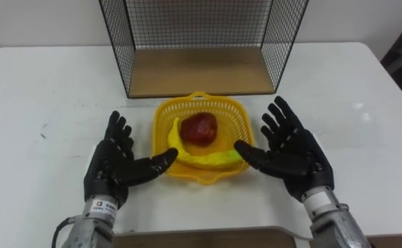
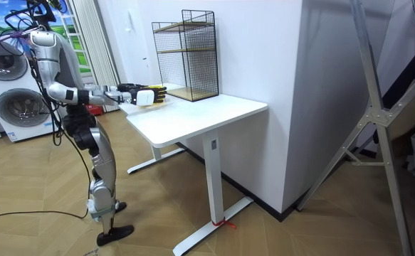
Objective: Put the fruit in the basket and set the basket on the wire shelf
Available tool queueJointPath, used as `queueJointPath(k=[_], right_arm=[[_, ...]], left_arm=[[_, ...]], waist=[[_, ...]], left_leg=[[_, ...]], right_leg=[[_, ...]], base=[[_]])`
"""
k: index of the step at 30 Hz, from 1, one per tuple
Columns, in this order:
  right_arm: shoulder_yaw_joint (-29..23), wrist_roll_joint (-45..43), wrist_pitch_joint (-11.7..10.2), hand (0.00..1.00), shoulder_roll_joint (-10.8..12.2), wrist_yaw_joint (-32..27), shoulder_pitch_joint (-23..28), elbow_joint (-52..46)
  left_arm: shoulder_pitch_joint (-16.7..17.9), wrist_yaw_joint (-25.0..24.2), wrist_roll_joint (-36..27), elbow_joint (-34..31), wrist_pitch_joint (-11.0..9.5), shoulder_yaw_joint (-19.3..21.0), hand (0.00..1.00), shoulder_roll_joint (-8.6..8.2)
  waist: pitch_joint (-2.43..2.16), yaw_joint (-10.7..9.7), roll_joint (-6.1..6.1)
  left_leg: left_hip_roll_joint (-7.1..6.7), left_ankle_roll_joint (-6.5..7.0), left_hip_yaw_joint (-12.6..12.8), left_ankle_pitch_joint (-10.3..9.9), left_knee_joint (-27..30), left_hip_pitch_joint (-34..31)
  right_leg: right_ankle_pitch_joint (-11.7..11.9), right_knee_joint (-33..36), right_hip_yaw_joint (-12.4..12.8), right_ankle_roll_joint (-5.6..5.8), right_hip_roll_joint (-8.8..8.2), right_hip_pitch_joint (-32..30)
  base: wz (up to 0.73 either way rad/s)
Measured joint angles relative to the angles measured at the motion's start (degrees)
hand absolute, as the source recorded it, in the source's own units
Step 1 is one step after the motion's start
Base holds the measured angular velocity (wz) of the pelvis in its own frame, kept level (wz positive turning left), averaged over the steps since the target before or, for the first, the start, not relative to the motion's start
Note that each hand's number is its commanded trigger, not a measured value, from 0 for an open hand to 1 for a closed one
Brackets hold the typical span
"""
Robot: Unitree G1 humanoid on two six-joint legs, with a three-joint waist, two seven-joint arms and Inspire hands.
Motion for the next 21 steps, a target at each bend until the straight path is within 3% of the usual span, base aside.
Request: queueJointPath(k=[15,21], right_arm=[[3.6,0.1,0.0,0.0,0.0,1.7,-2.5,3.3],[4.6,-0.1,-0.1,0.0,0.0,2.0,-4.2,5.0]], left_arm=[[-1.0,-3.8,-1.1,-0.5,0.0,-4.7,0.0,1.43],[-1.7,-5.0,-0.9,-0.6,0.5,-6.4,0.0,1.41]], waist=[[0.38,-0.3,-0.81],[0.24,-0.6,-1.07]], left_leg=[[0.03,0.0,0.0,0.0,-0.1,-0.1],[0.1,0.0,0.5,0.0,0.0,-0.3]], right_leg=[[0.0,0.0,-0.1,0.0,-0.04,-0.2],[0.0,0.0,0.2,-0.01,-0.02,-0.8]], base=[[0.0],[-0.04]])
